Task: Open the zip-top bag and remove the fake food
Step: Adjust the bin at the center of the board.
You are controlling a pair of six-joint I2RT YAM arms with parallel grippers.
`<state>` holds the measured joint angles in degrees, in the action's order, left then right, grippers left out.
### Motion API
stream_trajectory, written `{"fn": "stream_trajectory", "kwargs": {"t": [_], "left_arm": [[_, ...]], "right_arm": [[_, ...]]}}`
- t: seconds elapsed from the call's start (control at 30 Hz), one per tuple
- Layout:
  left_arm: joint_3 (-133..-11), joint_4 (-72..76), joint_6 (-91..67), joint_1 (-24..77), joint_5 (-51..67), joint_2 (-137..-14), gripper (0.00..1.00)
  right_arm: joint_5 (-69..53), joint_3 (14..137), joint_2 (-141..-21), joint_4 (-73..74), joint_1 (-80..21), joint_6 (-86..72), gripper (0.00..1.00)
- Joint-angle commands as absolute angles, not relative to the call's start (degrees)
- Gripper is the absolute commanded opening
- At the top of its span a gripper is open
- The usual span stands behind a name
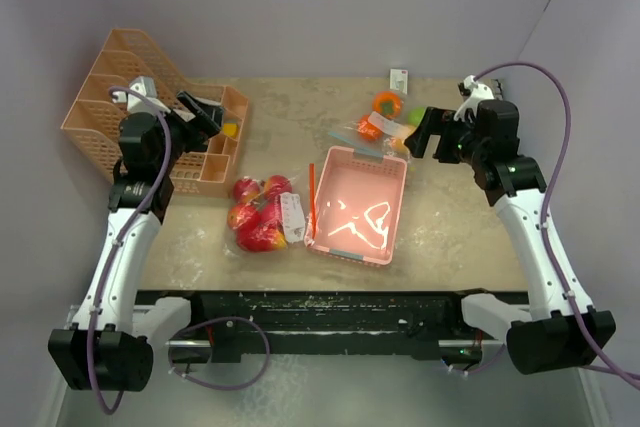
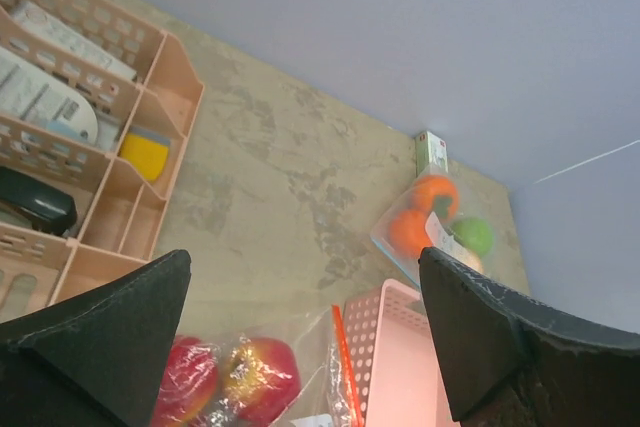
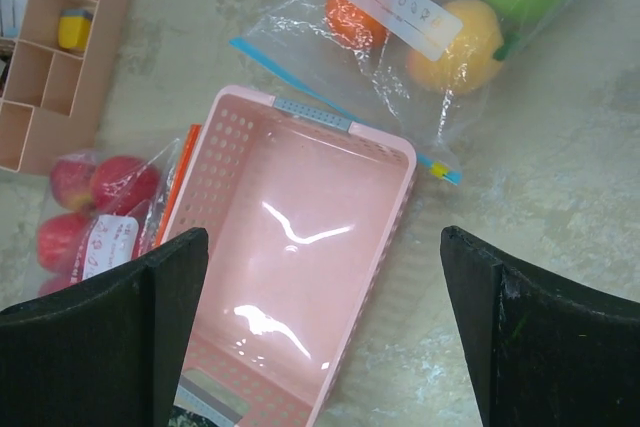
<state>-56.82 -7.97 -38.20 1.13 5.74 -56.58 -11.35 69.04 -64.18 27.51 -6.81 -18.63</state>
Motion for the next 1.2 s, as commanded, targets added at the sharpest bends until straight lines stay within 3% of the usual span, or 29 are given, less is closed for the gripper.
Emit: {"fn": "stream_trajectory", "kwargs": {"t": [0.0, 0.2, 0.4, 0.63, 1.0, 1.07, 1.17], "left_arm": [[-60.08, -8.09, -44.07, 1.02, 8.96, -59.83, 0.99], [-71.52, -19.89, -41.68, 1.25, 18.17, -72.06, 0.99], [-71.57, -16.97, -39.89, 4.13, 19.31, -72.86, 0.99], [-78.56, -25.11, -34.93, 16.07, 10.19, -80.08, 0.99], [-80.72, -25.02, -35.72, 28.05, 14.32, -92.01, 0.99], [-81.25, -25.59, -35.82, 29.35, 14.24, -93.46, 0.99], [-82.89, -27.86, -35.6, 31.24, 12.47, -95.56, 0.99]], "right_arm": [[-7.74, 68.34, -62.19, 25.84, -6.86, -18.28, 1.0], [-4.06, 70.81, -60.55, 27.86, -6.86, -16.78, 0.99], [5.1, 66.35, -54.3, 23.17, -6.86, -20.61, 1.0], [4.59, 68.99, -60.09, 29.52, -6.86, -17.24, 1.0], [1.02, 64.86, -66.31, 31.8, -6.59, -21.3, 1.0], [-2.05, 62.15, -67.4, 31.03, -6.59, -21.63, 0.92], [-3.28, 59.36, -69.19, 30.68, -6.7, -21.26, 0.68]]}}
